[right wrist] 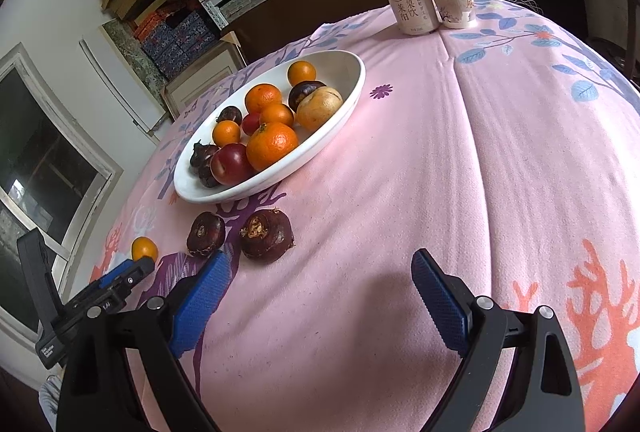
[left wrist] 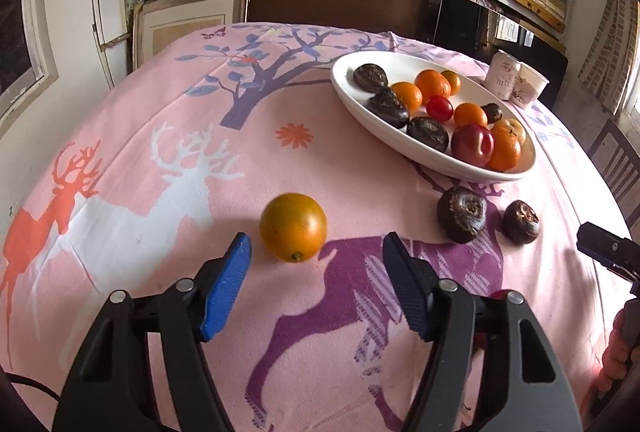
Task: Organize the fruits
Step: 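Grasp a yellow-orange tomato with the left tool while the right tool grasps a passion fruit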
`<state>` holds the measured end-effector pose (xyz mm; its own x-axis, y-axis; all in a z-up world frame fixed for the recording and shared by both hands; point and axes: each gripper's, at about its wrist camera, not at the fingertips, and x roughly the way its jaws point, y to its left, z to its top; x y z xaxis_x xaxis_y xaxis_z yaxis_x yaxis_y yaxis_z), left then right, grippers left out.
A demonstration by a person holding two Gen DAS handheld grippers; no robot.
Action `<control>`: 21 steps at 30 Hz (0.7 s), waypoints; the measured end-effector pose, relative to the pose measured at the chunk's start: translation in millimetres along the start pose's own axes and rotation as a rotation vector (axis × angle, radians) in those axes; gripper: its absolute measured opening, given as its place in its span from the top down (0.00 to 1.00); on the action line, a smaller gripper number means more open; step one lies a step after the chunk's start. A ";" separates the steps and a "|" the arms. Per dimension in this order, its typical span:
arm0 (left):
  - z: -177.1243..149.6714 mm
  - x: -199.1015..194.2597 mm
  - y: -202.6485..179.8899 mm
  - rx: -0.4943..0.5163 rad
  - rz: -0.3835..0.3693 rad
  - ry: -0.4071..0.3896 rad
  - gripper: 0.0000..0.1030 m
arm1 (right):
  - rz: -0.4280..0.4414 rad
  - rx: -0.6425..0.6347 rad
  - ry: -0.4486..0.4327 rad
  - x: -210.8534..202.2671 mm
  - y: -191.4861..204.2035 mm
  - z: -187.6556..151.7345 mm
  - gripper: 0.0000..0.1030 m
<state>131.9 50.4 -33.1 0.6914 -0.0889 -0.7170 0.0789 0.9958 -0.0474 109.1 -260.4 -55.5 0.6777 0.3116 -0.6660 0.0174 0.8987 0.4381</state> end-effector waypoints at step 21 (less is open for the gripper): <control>5.6 17.1 -1.3 -0.004 -0.076 0.049 0.65 | -0.021 -0.206 0.034 27.6 42.6 -2.5 0.16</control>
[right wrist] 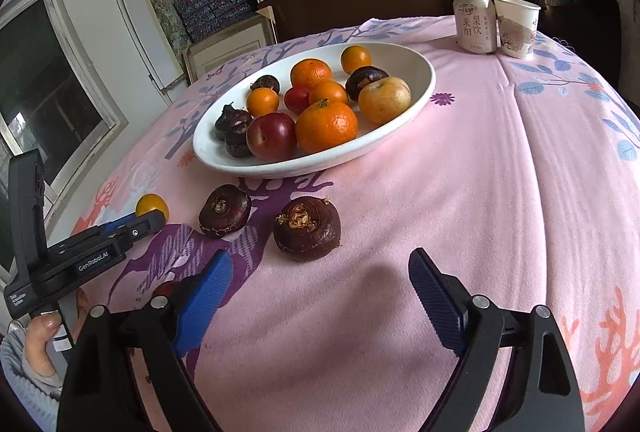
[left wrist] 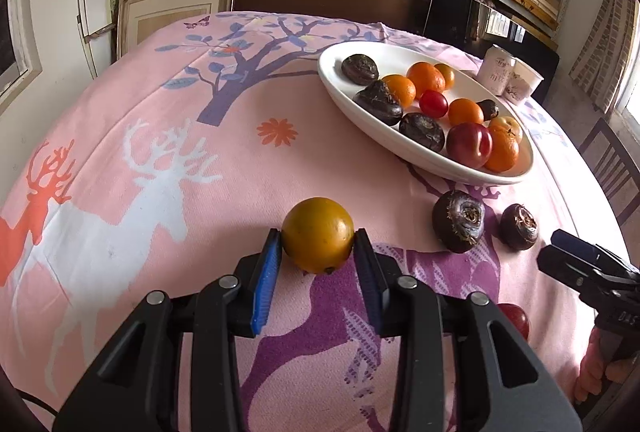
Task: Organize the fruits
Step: 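Grasp a yellow-orange tomato with the left tool while the right tool grasps a passion fruit, then lower both held fruits onto the plate and open both tools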
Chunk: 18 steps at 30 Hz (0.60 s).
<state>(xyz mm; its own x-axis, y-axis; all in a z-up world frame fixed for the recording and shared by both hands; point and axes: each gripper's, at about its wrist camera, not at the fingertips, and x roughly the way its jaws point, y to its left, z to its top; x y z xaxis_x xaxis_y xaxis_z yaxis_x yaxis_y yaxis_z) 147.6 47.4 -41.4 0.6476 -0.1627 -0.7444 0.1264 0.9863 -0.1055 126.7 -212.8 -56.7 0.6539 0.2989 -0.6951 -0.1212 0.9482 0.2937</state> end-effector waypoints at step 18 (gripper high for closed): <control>-11.9 -18.9 -29.9 0.115 -0.041 -0.070 0.65 | 0.031 -0.076 -0.061 -24.6 13.1 -5.4 0.63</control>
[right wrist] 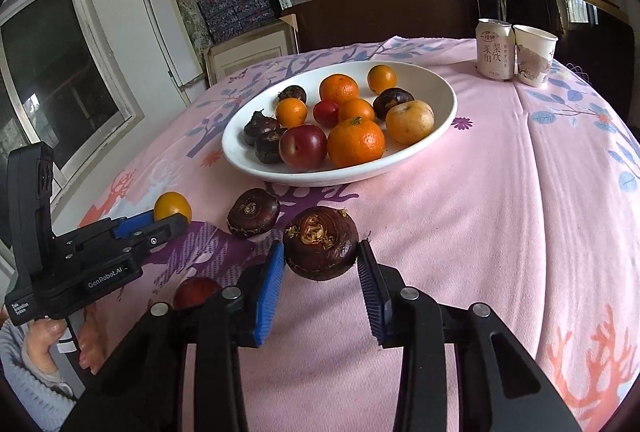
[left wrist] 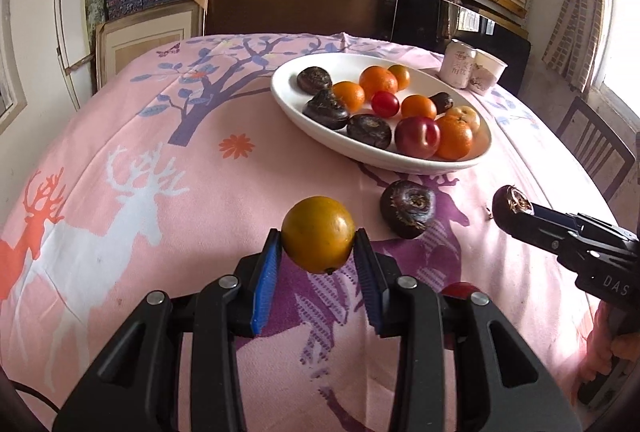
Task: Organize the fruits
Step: 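Lower both held fruits onto the plate and open both tools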
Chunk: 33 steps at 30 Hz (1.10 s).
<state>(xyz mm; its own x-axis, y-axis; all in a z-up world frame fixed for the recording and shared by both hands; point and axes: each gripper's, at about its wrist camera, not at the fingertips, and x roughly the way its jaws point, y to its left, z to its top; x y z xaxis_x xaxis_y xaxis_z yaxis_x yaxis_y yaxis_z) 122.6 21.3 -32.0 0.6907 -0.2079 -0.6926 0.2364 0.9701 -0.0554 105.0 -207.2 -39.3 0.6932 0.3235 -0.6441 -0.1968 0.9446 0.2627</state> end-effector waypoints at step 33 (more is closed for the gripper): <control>83.6 32.6 -6.1 -0.105 -0.025 -0.131 0.22 | 0.096 0.224 -0.269 -2.8 -41.9 88.7 0.26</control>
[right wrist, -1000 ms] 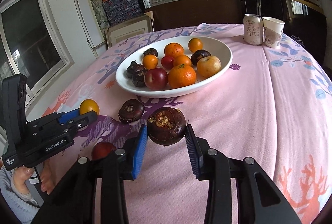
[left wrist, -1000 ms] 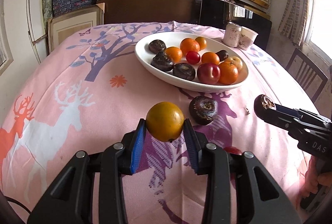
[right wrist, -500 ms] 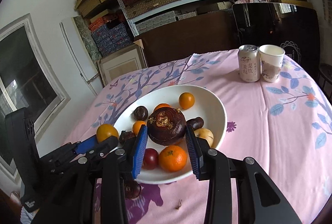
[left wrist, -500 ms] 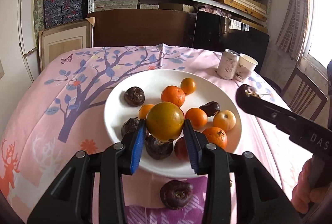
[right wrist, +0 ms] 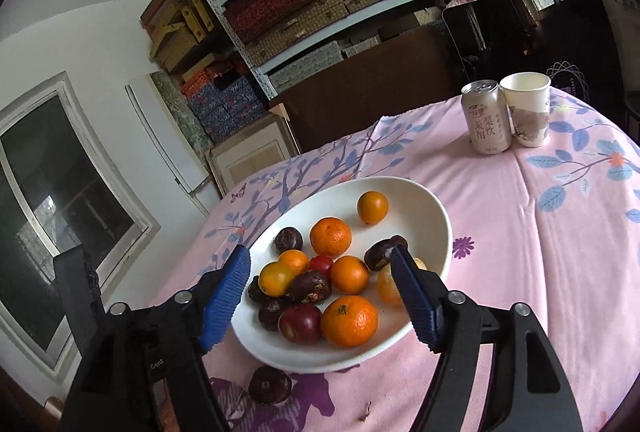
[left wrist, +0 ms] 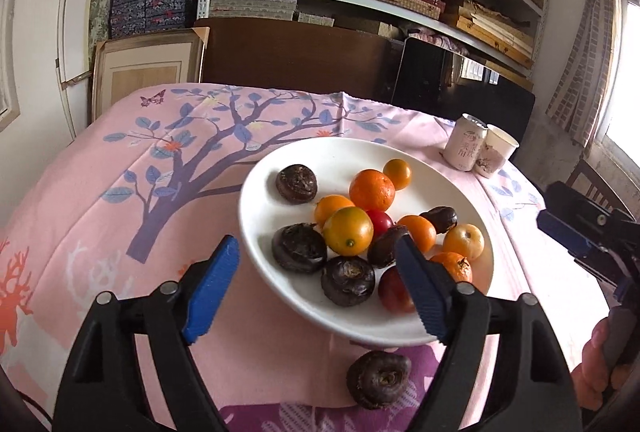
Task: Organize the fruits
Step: 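Lower both held fruits onto the plate and open both tools, then move both open tools toward the last passion fruit and red plum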
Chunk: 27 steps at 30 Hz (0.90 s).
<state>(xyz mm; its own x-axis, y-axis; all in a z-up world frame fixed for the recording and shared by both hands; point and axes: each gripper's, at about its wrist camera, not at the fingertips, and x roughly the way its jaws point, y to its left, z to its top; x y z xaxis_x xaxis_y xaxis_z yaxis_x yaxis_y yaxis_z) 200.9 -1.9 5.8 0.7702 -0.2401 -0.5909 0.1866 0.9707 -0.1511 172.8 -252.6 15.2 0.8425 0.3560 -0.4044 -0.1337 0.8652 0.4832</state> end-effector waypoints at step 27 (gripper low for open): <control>-54.4 -55.7 63.2 -0.194 0.174 0.030 0.07 | -0.074 -0.267 0.211 -31.5 42.0 -98.6 0.18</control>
<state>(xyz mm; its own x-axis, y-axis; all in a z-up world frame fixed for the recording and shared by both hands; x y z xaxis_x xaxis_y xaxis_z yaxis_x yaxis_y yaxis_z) 136.6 72.5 -13.9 0.7617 -0.0721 -0.6439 -0.0698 0.9789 -0.1921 89.1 -192.7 -28.4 0.7323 0.3303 -0.5955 -0.2319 0.9432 0.2380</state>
